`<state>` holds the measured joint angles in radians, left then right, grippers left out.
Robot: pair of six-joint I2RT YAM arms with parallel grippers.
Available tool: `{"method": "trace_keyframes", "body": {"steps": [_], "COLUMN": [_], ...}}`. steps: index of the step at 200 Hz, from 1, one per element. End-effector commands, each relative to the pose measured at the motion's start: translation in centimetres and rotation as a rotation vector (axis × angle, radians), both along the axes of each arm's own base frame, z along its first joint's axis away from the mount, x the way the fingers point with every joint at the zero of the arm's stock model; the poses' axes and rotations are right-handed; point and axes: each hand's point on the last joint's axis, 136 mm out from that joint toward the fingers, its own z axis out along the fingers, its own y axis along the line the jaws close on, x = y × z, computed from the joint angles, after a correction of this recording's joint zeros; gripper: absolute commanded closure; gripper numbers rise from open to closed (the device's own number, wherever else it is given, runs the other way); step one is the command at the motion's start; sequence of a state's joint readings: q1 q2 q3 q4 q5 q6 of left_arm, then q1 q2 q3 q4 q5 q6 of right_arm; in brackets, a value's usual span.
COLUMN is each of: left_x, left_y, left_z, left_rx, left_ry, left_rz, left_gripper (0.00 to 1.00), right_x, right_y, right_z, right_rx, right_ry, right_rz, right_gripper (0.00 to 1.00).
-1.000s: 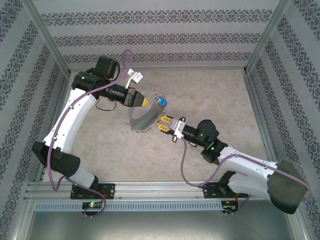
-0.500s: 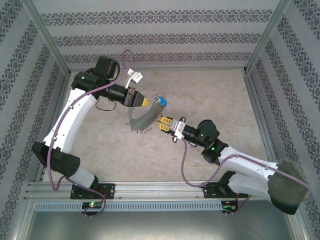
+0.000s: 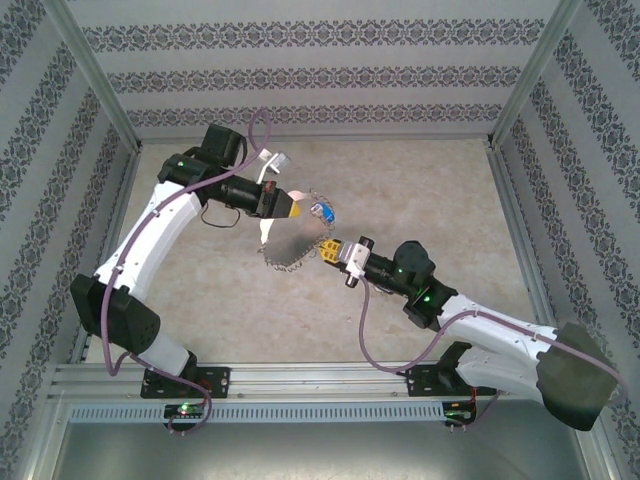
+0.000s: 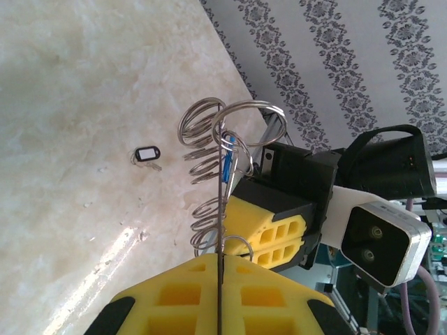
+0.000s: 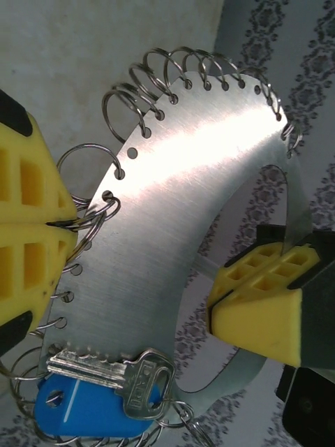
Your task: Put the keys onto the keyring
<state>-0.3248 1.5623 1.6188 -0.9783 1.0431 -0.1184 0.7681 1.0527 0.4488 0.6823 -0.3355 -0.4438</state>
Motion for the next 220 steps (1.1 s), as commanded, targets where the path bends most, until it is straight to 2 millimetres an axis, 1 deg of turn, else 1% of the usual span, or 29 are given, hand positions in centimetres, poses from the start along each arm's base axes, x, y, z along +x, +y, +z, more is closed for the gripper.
{"method": "trace_keyframes", "body": {"steps": [1,23,26,32,50,77,92,113,121,134,143,160,176,185,201,220], "left_x": [1.5,2.6,2.8,3.1,4.1,5.1,5.5,6.2,6.5,6.7,6.8,6.9,6.9,6.8,6.7,6.2], "left_y": [-0.7,-0.7,-0.8,-0.9,-1.2,-1.4,-1.1,0.1,0.3,0.3,0.3,0.2,-0.1,-0.3,-0.4,-0.3], "left_z": [-0.7,-2.4,-2.7,-3.2,-5.0,-8.2,-9.8,-12.0,-12.7,-13.4,-13.7,-14.1,-14.3,-13.9,-12.0,-8.7], "left_rx": [-0.036,-0.022,-0.024,-0.026,-0.039,-0.055,-0.043,0.010,0.008,-0.003,-0.004,-0.009,-0.027,-0.041,-0.075,-0.093], "left_ry": [0.008,0.066,0.073,0.093,0.156,0.237,0.271,0.330,0.353,0.380,0.385,0.392,0.407,0.404,0.333,0.196], "left_rz": [0.032,0.077,0.083,0.098,0.145,0.218,0.261,0.343,0.365,0.371,0.370,0.363,0.338,0.316,0.278,0.230], "left_gripper": [1.00,1.00,1.00,1.00,1.00,1.00,1.00,1.00,0.97,0.95,0.95,0.95,1.00,1.00,1.00,1.00], "right_x": [-0.1,0.3,0.4,0.5,1.2,2.6,3.3,4.3,4.6,4.9,5.1,5.4,5.3,5.0,3.4,2.1], "right_y": [-0.1,-0.2,-0.2,-0.2,-0.2,-0.3,-0.4,-0.6,-0.7,-0.7,-0.6,-0.5,-0.4,-0.5,-0.5,-0.7], "right_z": [2.0,1.4,0.8,0.3,-0.7,-2.4,-3.5,-5.1,-5.7,-6.7,-7.4,-8.3,-8.5,-8.3,-7.7,-7.0], "right_rx": [0.059,0.048,0.031,0.018,0.002,-0.017,-0.028,-0.034,-0.036,-0.048,-0.062,-0.080,-0.089,-0.087,-0.083,-0.088], "right_ry": [-0.056,-0.041,-0.024,-0.012,0.017,0.073,0.111,0.183,0.205,0.229,0.244,0.261,0.258,0.258,0.230,0.178], "right_rz": [-0.011,-0.034,-0.036,-0.042,-0.070,-0.127,-0.148,-0.181,-0.186,-0.193,-0.198,-0.194,-0.167,-0.133,-0.011,0.067], "right_gripper": [0.96,0.97,0.97,0.97,0.99,1.00,1.00,1.00,1.00,1.00,1.00,1.00,1.00,1.00,0.93,0.90]}}
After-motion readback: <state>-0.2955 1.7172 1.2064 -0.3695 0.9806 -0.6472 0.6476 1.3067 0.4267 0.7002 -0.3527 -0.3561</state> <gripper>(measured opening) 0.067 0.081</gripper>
